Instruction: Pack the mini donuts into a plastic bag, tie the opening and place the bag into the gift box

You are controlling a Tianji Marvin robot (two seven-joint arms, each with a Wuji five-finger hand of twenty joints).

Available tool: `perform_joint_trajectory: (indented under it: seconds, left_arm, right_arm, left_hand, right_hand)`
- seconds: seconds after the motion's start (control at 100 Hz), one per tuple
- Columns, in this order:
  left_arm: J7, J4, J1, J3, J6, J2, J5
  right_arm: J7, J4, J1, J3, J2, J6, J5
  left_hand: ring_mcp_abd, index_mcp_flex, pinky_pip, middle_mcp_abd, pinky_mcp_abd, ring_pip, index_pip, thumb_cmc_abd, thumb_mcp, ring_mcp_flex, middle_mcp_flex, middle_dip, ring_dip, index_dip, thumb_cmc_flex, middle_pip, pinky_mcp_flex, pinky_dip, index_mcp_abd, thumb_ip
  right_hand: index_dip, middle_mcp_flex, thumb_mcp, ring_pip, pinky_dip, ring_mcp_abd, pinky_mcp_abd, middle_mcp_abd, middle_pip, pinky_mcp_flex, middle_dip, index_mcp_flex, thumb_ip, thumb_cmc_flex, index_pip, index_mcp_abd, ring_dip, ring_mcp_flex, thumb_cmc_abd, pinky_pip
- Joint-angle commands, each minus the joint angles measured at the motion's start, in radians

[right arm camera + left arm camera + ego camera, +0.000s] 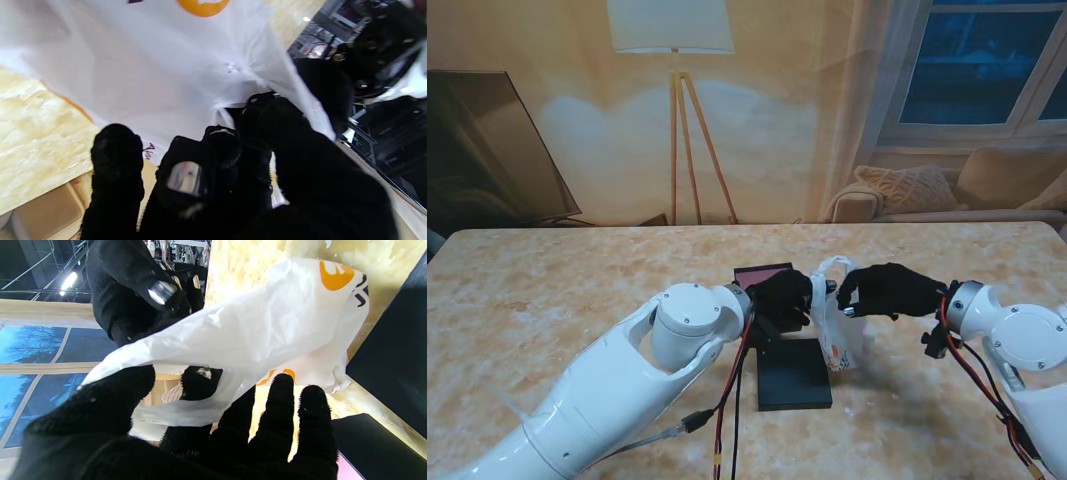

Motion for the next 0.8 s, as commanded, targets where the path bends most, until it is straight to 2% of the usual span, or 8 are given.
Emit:
perform_joint_trajectory:
  seconds: [0.0,0.09,0.19,0.27,0.43,0.5,0.73,0.79]
  left_arm:
    - [-0.022,-0.004,0.001,0.001,-0.006,-0.002,0.001]
    - [-0.028,-0.003,0.0,0.003,-0.01,-0.001,-0.001]
    - [-0.033,-0.001,-0.001,0.004,-0.015,0.001,-0.002]
    - [-0.036,0.0,-0.001,0.005,-0.017,0.001,-0.002]
    - [-0.04,0.001,-0.002,0.006,-0.015,0.001,-0.006]
    - [-0.043,0.001,-0.002,0.005,-0.015,0.002,-0.008]
    - [-0.048,0.001,-0.003,0.007,-0.02,0.003,-0.01]
    - [-0.047,0.002,-0.003,0.006,-0.018,0.003,-0.011]
  right_arm:
    - [-0.01,-0.005,-0.008,-0.009,-0.016,0.016,-0.024]
    - [-0.046,-0.002,-0.007,-0.02,-0.024,0.026,-0.028]
    - [-0.075,-0.003,-0.01,-0.027,-0.031,0.04,-0.038]
    - [-0.1,-0.003,-0.011,-0.033,-0.037,0.046,-0.042]
    - [-0.119,-0.002,-0.011,-0.038,-0.04,0.049,-0.057]
    - [-0.119,0.0,-0.009,-0.039,-0.04,0.046,-0.062]
    - [-0.056,0.027,0.019,-0.048,-0.029,0.032,-0.016]
    - [-0.029,0.037,0.025,-0.047,-0.024,0.024,0.012]
  left_hand:
    - [0.002,0.05,-0.006,-0.003,0.001,0.003,0.047,0.009,0.015,-0.009,-0.002,0.011,0.013,0.024,-0.041,0.0,-0.007,0.02,-0.009,0.008]
    - [0.003,0.056,-0.006,-0.006,0.003,0.001,0.051,0.009,0.014,-0.008,-0.001,0.011,0.013,0.024,-0.044,-0.002,-0.006,0.022,-0.01,0.007]
    - [0.002,0.065,-0.007,-0.006,0.004,-0.001,0.057,0.007,0.015,-0.007,0.0,0.012,0.014,0.024,-0.045,-0.002,-0.005,0.023,-0.012,0.007]
    - [0.002,0.068,-0.008,-0.007,0.004,-0.002,0.06,0.006,0.014,-0.006,0.002,0.012,0.014,0.024,-0.047,-0.003,-0.005,0.024,-0.015,0.006]
    - [0.002,0.074,-0.01,-0.006,0.006,-0.004,0.062,0.006,0.016,-0.006,0.003,0.011,0.013,0.023,-0.048,-0.007,-0.005,0.025,-0.017,0.006]
    - [0.004,0.078,-0.01,-0.005,0.006,-0.005,0.064,0.005,0.016,-0.005,0.005,0.01,0.013,0.022,-0.049,-0.008,-0.004,0.025,-0.019,0.006]
    - [0.003,0.093,-0.013,-0.008,0.008,-0.008,0.071,0.006,0.019,-0.005,0.012,0.007,0.012,0.02,-0.048,-0.013,-0.005,0.026,-0.028,0.005]
    - [0.0,0.094,-0.013,-0.01,0.008,-0.008,0.072,0.008,0.018,-0.005,0.014,0.007,0.012,0.02,-0.049,-0.012,-0.005,0.026,-0.028,0.005]
  right_hand:
    - [-0.023,-0.001,0.014,-0.02,-0.01,-0.02,-0.008,0.003,0.018,-0.001,-0.006,-0.035,-0.029,0.001,-0.012,0.024,-0.019,-0.009,-0.014,-0.001]
    - [-0.049,-0.004,0.025,-0.036,-0.016,-0.016,-0.004,0.007,0.01,0.0,-0.024,-0.054,-0.021,-0.014,-0.059,0.068,-0.027,-0.007,0.005,-0.008]
    - [-0.013,-0.016,0.03,-0.052,-0.029,-0.012,0.0,0.011,0.012,-0.003,-0.05,-0.053,0.008,-0.041,-0.187,0.142,-0.039,-0.009,0.052,-0.01]
    - [0.032,-0.025,0.028,-0.063,-0.036,-0.007,0.006,0.017,0.009,-0.01,-0.065,-0.054,0.024,-0.049,-0.258,0.155,-0.046,-0.014,0.07,-0.016]
    - [0.038,-0.039,0.032,-0.075,-0.04,-0.004,0.008,0.018,0.004,-0.019,-0.07,-0.06,0.049,-0.065,-0.295,0.188,-0.051,-0.025,0.094,-0.022]
    - [0.069,-0.057,0.037,-0.086,-0.044,0.003,0.011,0.022,-0.002,-0.032,-0.076,-0.065,0.093,-0.087,-0.347,0.202,-0.052,-0.041,0.109,-0.035]
    - [0.103,-0.109,0.047,-0.116,-0.05,0.003,0.009,0.021,-0.024,-0.073,-0.08,-0.098,0.094,-0.075,-0.365,0.131,-0.052,-0.096,0.082,-0.071]
    - [0.14,-0.133,0.065,-0.137,-0.045,0.006,0.01,0.022,-0.041,-0.092,-0.047,-0.106,0.051,-0.034,-0.344,0.086,-0.039,-0.125,0.051,-0.102]
